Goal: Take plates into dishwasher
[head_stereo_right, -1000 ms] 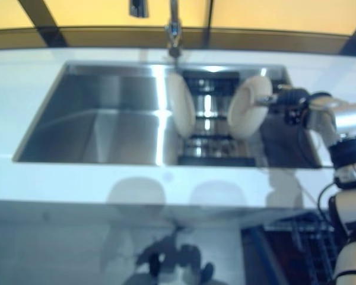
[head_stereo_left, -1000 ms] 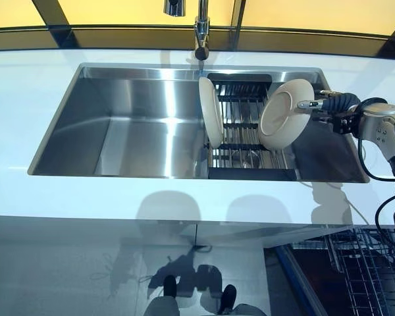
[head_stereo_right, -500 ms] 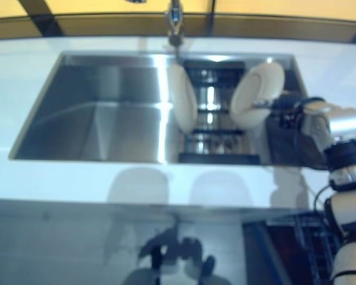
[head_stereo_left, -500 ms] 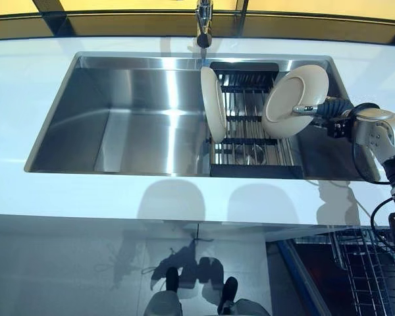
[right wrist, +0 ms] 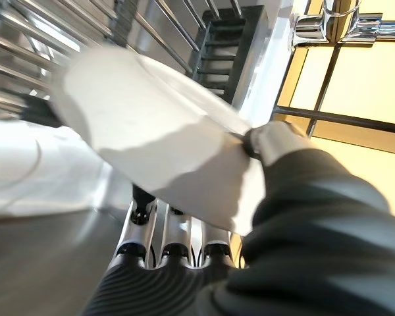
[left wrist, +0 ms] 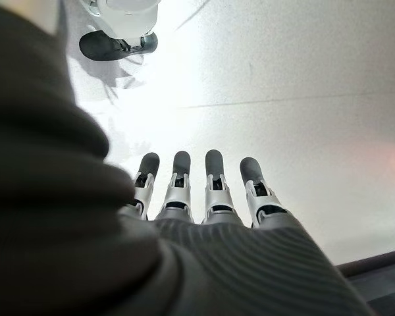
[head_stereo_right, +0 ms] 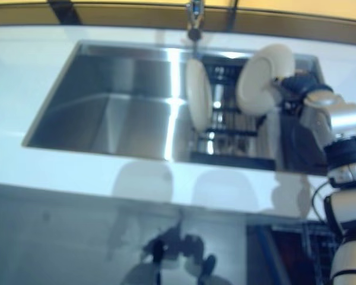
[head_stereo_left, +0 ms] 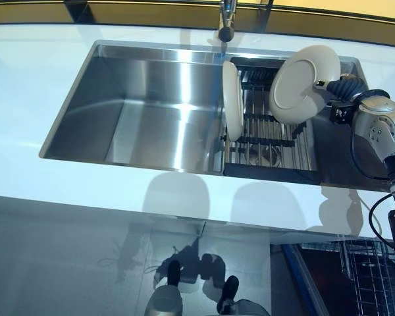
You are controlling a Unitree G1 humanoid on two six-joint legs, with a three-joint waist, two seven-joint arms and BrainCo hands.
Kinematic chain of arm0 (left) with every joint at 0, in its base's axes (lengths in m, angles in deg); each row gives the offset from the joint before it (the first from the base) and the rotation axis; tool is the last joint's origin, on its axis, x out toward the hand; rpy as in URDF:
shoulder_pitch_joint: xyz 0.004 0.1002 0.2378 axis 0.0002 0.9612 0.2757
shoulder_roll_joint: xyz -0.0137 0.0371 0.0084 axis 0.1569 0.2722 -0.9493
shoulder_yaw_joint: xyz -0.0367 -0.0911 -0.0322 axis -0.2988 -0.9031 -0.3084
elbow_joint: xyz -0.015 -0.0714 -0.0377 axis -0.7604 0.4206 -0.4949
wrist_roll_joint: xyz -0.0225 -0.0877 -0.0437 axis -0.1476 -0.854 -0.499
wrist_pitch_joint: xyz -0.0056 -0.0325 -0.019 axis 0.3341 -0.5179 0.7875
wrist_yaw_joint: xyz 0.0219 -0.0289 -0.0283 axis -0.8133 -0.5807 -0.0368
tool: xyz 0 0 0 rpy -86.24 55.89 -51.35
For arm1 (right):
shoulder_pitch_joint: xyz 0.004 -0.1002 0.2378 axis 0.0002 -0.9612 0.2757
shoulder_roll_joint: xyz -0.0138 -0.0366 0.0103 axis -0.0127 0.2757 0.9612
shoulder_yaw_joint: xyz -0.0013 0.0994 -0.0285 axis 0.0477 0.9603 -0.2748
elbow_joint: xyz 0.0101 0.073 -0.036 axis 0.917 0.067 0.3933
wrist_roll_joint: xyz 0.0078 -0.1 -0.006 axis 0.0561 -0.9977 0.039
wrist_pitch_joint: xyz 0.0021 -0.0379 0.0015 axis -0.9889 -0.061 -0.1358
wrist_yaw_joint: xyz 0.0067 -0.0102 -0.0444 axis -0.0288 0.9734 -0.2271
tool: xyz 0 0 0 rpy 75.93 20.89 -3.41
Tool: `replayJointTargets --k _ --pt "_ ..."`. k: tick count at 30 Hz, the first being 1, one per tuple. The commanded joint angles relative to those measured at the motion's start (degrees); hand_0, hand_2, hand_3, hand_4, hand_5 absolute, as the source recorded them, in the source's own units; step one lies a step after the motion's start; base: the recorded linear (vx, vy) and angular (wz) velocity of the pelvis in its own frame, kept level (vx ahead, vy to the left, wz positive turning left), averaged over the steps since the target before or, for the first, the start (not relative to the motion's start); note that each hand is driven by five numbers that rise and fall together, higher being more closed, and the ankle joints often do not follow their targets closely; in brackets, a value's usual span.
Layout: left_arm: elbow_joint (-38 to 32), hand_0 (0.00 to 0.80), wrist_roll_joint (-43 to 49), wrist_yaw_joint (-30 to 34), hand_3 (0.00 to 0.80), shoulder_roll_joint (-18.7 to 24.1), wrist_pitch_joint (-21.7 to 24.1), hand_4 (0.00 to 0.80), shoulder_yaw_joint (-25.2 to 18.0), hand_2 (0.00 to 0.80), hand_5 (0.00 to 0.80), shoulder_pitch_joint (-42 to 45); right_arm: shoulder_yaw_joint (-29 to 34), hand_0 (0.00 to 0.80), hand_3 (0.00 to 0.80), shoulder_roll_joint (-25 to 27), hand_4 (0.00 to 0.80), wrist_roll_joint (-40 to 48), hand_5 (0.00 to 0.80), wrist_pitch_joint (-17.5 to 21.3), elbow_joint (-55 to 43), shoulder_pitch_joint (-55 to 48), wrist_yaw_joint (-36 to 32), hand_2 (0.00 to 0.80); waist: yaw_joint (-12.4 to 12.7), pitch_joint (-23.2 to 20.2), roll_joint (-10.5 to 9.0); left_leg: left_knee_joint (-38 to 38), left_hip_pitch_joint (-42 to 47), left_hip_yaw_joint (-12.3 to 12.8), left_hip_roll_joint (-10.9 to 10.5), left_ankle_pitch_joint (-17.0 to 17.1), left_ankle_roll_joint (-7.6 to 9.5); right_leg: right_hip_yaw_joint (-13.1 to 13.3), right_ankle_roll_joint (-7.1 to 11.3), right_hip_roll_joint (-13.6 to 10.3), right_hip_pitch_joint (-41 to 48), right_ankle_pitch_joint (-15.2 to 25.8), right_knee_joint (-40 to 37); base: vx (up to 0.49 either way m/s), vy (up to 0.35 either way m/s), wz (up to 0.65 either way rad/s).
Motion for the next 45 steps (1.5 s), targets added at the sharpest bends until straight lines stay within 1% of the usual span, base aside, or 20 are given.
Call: replayJointTargets --k 1,4,12,16,18,20,22,24,28,30,35,38,40,45 --pt "3.13 0.000 1.78 -1.25 0.000 0.84 0.39 0.000 3.70 0.000 0.000 -0.09 -2.69 0.800 0.800 3.99 0.800 -2.77 0.800 3.80 0.50 8.30 2.10 0.800 0.65 -2.54 -3.27 -0.47 0.25 1.89 1.44 0.16 -1.61 1.13 4.32 -3.71 -0.39 1.95 0.39 0.034 -0.002 0.00" --pt "3.23 0.000 2.28 -1.25 0.000 0.81 0.29 0.000 3.64 0.000 0.000 0.01 -3.48 0.800 0.800 4.44 0.800 -3.23 0.800 4.08 1.06 9.32 2.25 0.800 0.67 -3.36 -3.52 -0.47 0.85 2.13 1.49 -0.09 -1.63 1.10 4.37 -3.73 0.15 1.82 0.26 0.011 -0.001 0.00" --pt "3.49 0.000 3.06 -0.93 0.000 1.19 0.20 0.000 3.27 0.000 0.000 0.41 -6.12 0.800 0.800 6.81 0.800 -2.61 0.800 4.33 1.72 12.83 3.36 0.800 0.09 -7.23 -4.60 -0.47 3.73 3.48 1.69 -1.10 -1.51 1.36 4.35 -3.59 2.51 1.06 -0.02 0.011 0.001 -0.01" --pt "3.36 0.000 3.58 -0.90 0.000 1.28 -0.39 0.000 3.07 0.000 0.000 0.19 -7.08 0.800 0.800 7.72 0.800 -2.88 0.800 3.94 1.39 13.95 2.57 0.800 -0.40 -8.60 -5.04 -0.47 4.81 4.21 1.72 -1.51 -1.28 1.82 4.40 -3.50 3.03 0.87 0.03 0.022 0.000 -0.07" --pt "3.12 0.000 3.75 -0.56 0.000 1.67 -0.98 0.000 3.07 0.000 0.000 -0.22 -8.20 0.800 0.800 9.13 0.800 -3.96 0.800 3.17 0.49 15.03 0.63 0.800 -1.27 -9.80 -5.43 -0.21 5.76 5.09 1.73 -1.98 -1.02 2.52 4.37 -3.33 3.47 0.65 0.18 0.034 0.001 -0.11" --pt "2.81 0.000 4.10 -0.27 0.000 1.86 -1.11 0.000 2.92 0.000 0.000 -0.46 -8.99 0.800 0.800 10.01 0.800 -8.30 0.800 2.31 -0.64 15.41 -2.81 0.800 -1.79 -10.22 -5.53 -0.08 6.14 5.52 1.73 -2.22 -0.91 3.01 4.41 -3.21 3.50 0.61 0.28 0.013 0.006 -0.08" --pt "2.38 0.000 4.56 -0.24 0.000 2.02 -1.53 0.000 2.92 0.000 0.000 -0.60 -11.37 0.800 0.800 11.55 0.800 -12.08 0.800 2.51 -1.15 16.46 -5.45 0.800 -2.46 -10.82 -5.74 -0.07 6.66 6.11 1.72 -2.38 -0.73 3.58 4.43 -3.09 3.56 0.72 0.20 0.006 0.006 -0.22" --pt "2.22 0.000 5.00 -0.01 0.000 2.24 -1.54 0.000 3.08 0.000 0.000 -0.60 -13.08 0.800 0.800 12.86 0.800 -13.63 0.800 2.83 -0.78 17.76 -6.42 0.800 -2.90 -11.20 -5.82 0.01 6.92 6.55 1.75 -2.57 -0.69 4.10 4.49 -2.98 3.50 0.75 0.20 -0.009 -0.004 -0.26" --pt "2.03 0.000 5.49 0.04 0.000 2.67 -1.00 0.000 3.53 0.000 0.000 -0.22 -15.28 0.800 0.800 15.80 0.800 -14.70 0.800 1.30 -0.18 20.00 -6.87 0.800 -4.02 -11.88 -6.05 0.10 7.40 7.42 1.89 -2.85 -0.64 5.39 4.64 -2.66 3.15 1.04 0.13 -0.020 -0.010 -0.21" --pt "1.87 0.000 5.80 0.20 0.000 2.78 -0.64 0.000 3.84 0.000 0.000 -0.12 -15.86 0.800 0.800 18.08 0.800 -14.16 0.800 0.48 0.86 21.28 -7.51 0.800 -5.12 -12.22 -6.12 0.16 8.00 8.34 2.09 -3.29 -0.60 6.58 4.71 -2.26 2.96 1.13 0.10 -0.039 -0.017 -0.28" --pt "1.68 0.000 7.25 0.81 0.000 2.93 -0.63 0.000 3.87 0.000 0.000 -0.17 -16.46 0.800 0.800 21.57 0.800 -14.68 0.800 -0.14 1.29 22.08 -9.62 0.800 -6.91 -13.09 -6.32 0.21 8.05 9.58 2.02 -3.45 -0.40 8.71 4.78 -1.74 1.87 1.67 0.03 -0.018 -0.007 -0.26" --pt "1.60 0.000 8.36 1.24 0.000 3.00 -0.74 0.000 3.87 0.000 0.000 -0.28 -15.96 0.800 0.800 23.77 0.800 -16.18 0.800 0.77 1.77 20.95 -12.28 0.800 -8.34 -13.56 -6.42 0.15 8.11 10.63 2.07 -3.61 -0.29 10.30 4.90 -1.30 1.01 2.06 -0.01 0.002 -0.010 -0.28" --pt "1.67 0.000 9.19 1.30 0.000 2.84 -0.84 0.000 3.75 0.000 0.000 -0.42 -15.13 0.800 0.800 25.09 0.800 -18.10 0.800 0.33 1.48 19.61 -14.16 0.800 -9.16 -13.80 -6.45 0.05 8.18 11.23 2.09 -3.65 -0.21 11.08 4.92 -1.03 0.58 2.22 0.02 0.021 -0.014 -0.33" --pt "1.68 0.000 9.97 1.57 0.000 3.02 -0.63 0.000 3.50 0.000 0.000 -0.37 -11.95 0.800 0.800 28.63 0.800 -18.80 0.800 1.63 2.37 14.24 -17.78 0.800 -10.87 -14.14 -6.46 -0.31 8.40 12.48 2.21 -3.72 -0.06 12.52 5.00 -0.49 -0.28 2.56 0.02 0.016 -0.022 -0.15"
